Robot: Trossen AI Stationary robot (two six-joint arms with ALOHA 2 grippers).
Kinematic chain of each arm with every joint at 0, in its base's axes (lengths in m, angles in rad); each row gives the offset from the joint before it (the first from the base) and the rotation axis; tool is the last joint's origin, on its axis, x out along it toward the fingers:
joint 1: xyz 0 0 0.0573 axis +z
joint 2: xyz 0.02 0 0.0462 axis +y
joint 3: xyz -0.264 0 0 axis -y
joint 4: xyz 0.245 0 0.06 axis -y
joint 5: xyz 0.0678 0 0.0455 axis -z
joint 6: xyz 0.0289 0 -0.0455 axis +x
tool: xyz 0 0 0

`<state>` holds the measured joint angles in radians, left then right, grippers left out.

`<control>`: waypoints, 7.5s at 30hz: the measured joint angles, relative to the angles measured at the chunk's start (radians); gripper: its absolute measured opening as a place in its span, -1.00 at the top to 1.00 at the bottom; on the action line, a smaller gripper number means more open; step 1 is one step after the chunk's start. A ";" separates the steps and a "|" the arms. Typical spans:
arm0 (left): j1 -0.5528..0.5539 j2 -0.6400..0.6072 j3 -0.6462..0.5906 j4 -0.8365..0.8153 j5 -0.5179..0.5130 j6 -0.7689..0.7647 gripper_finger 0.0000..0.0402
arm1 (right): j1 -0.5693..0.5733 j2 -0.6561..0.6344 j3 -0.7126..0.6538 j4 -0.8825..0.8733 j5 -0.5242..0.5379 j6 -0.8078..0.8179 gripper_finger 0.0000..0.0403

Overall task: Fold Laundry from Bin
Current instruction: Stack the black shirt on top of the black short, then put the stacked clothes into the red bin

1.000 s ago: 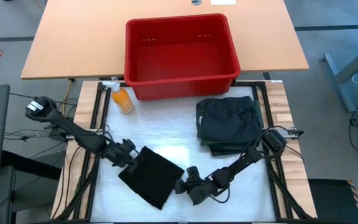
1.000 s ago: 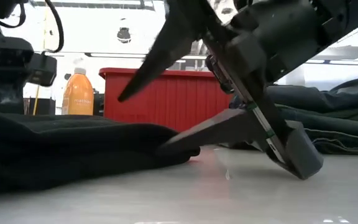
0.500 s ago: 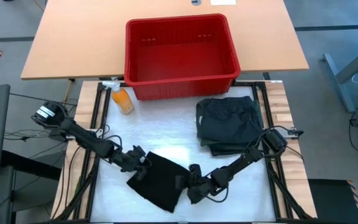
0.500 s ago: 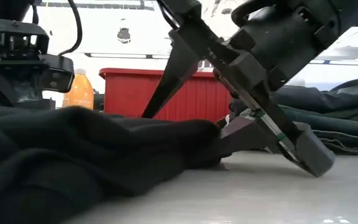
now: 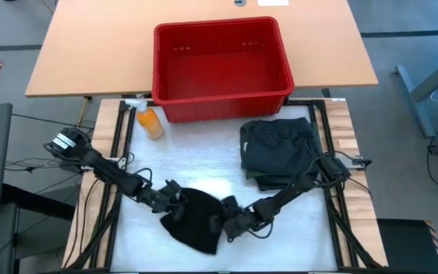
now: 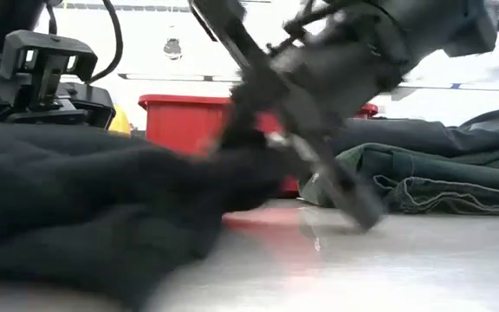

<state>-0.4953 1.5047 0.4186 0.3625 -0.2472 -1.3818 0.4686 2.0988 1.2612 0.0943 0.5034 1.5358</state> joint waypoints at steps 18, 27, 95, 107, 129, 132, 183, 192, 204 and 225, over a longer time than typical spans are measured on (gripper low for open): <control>0.243 -0.020 0.455 0.077 -0.099 0.375 0.86 | 0.013 -0.743 0.004 -0.910 0.033 -0.115 0.79; 0.441 0.340 0.928 0.057 0.115 0.375 0.86 | -0.087 -1.038 0.004 -1.386 -0.036 -0.115 0.79; 0.731 0.589 1.498 -0.772 0.363 0.865 0.40 | -0.564 -1.359 -0.821 -0.452 0.025 -0.800 0.13; 0.634 0.586 1.415 -0.519 0.219 1.094 0.40 | -0.557 -1.426 -0.680 -0.489 -0.160 -1.007 0.17; 0.665 0.686 1.405 -0.474 0.187 1.054 0.40 | -0.178 -1.489 -0.787 -0.670 -0.134 -0.671 0.17; 0.666 0.671 1.405 -0.466 0.198 1.053 0.40 | -0.177 -1.499 -0.753 -0.666 -0.136 -0.717 0.17; 0.370 0.233 1.405 -0.950 0.062 1.189 0.45 | -0.069 -1.636 -0.539 -0.530 -0.007 -1.153 0.17; 0.342 0.091 1.298 -1.089 0.113 1.338 0.87 | -0.075 -1.513 -0.539 -0.478 0.015 -1.055 0.17; 0.438 -0.493 0.512 -0.508 0.282 1.260 1.00 | -0.129 -1.320 -0.539 -0.221 0.022 -1.076 0.55; 0.491 -1.244 -0.079 -0.321 0.080 0.972 1.00 | -0.387 -1.612 -0.813 -0.156 -0.287 -1.075 0.94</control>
<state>-0.0048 0.2611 0.3394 0.0411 -0.1675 -0.4094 0.0813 0.4867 0.4480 -0.0614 0.2167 0.4613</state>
